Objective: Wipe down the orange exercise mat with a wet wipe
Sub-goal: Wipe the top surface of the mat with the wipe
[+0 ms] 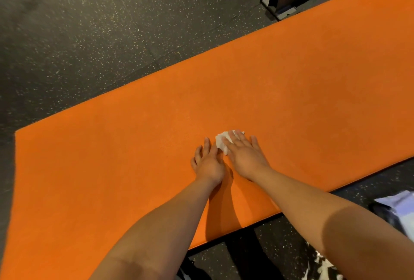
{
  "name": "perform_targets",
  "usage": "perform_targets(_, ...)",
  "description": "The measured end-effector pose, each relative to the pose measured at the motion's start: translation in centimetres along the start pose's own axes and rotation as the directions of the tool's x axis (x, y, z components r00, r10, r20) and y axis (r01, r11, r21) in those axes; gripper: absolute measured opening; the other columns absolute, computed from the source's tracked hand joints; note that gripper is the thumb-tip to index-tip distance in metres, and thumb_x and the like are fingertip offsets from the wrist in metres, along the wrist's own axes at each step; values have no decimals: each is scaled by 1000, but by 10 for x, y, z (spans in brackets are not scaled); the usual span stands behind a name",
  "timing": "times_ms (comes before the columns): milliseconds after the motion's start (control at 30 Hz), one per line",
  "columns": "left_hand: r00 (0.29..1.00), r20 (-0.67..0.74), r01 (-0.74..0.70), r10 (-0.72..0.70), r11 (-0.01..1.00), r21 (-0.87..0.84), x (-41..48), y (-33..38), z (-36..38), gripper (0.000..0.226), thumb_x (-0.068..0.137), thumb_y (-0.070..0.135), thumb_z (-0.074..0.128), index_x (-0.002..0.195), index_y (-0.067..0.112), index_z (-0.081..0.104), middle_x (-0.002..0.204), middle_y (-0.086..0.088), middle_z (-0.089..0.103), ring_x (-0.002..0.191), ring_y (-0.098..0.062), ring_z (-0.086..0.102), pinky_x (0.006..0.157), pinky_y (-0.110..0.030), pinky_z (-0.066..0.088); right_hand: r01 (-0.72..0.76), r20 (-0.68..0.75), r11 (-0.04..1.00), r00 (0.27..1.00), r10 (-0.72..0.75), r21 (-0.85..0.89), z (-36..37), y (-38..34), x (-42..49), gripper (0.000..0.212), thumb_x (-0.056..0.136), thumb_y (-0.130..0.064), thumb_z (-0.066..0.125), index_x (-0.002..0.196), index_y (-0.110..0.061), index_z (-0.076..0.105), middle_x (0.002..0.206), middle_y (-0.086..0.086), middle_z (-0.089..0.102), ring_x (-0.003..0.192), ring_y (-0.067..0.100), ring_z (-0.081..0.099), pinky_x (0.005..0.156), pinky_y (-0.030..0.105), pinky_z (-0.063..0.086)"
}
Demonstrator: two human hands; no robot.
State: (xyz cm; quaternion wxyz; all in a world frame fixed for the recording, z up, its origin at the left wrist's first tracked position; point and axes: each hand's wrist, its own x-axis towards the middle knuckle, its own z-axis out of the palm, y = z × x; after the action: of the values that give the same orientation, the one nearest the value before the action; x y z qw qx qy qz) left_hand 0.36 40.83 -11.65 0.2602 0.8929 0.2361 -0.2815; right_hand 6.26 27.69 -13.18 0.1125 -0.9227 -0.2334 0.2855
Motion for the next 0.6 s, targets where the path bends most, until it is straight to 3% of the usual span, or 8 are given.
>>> perform_targets(100,1000,12,4,-4,1000,9,0,3,-5,60,106,29,39,159,41,13,167,10,-14,154,-25,-8,122,-52,5,-206,-59,977,976,209,60,-9,8,3,61,107,-24,30,163,-27,5,170,1,-12,155,20,-16,124,54,-1)
perform_targets(167,1000,12,10,-10,1000,-5,0,3,-6,60,105,29,39,158,41,14,167,11,-13,154,-25,-8,122,-53,4,-238,-41,965,969,243,107,-8,-6,1,63,107,-24,32,163,-27,3,169,2,-14,155,22,-18,125,53,-1)
perform_targets(300,998,-46,28,-32,996,-86,-2,5,-4,55,105,31,38,157,38,24,168,12,-2,153,-23,-1,122,-50,5,24,67,999,997,-26,37,1,-23,-6,61,109,-29,32,162,-32,4,169,0,-11,155,18,-18,125,51,-2)
perform_targets(367,996,-86,23,-30,996,-81,-2,5,-3,53,105,31,39,156,38,27,168,13,1,152,-24,2,121,-49,7,79,59,997,995,-79,-4,1,-11,-4,58,110,-34,28,162,-35,2,169,-4,-11,154,15,-17,123,52,-4)
perform_targets(433,995,-97,6,-9,1000,-29,-1,2,-4,53,105,31,41,155,40,27,168,12,1,151,-26,4,120,-50,9,1,15,1000,1000,-1,-11,-3,1,2,57,109,-40,22,162,-35,2,169,-4,-12,154,15,-17,122,53,-6)
perform_targets(533,994,-112,-1,5,999,35,3,-1,-3,56,102,33,44,155,42,26,167,10,4,149,-29,9,118,-52,11,-257,-46,958,963,265,123,-11,5,14,59,109,-39,21,162,-29,-2,169,-1,-17,154,20,-20,122,52,-8)
perform_targets(600,985,-170,-1,10,999,52,7,0,-3,58,99,33,45,154,42,27,166,8,11,145,-30,17,116,-52,15,-268,-51,951,959,279,154,-12,-8,20,60,109,-39,23,162,-28,-2,168,2,-18,153,21,-22,123,52,-8)
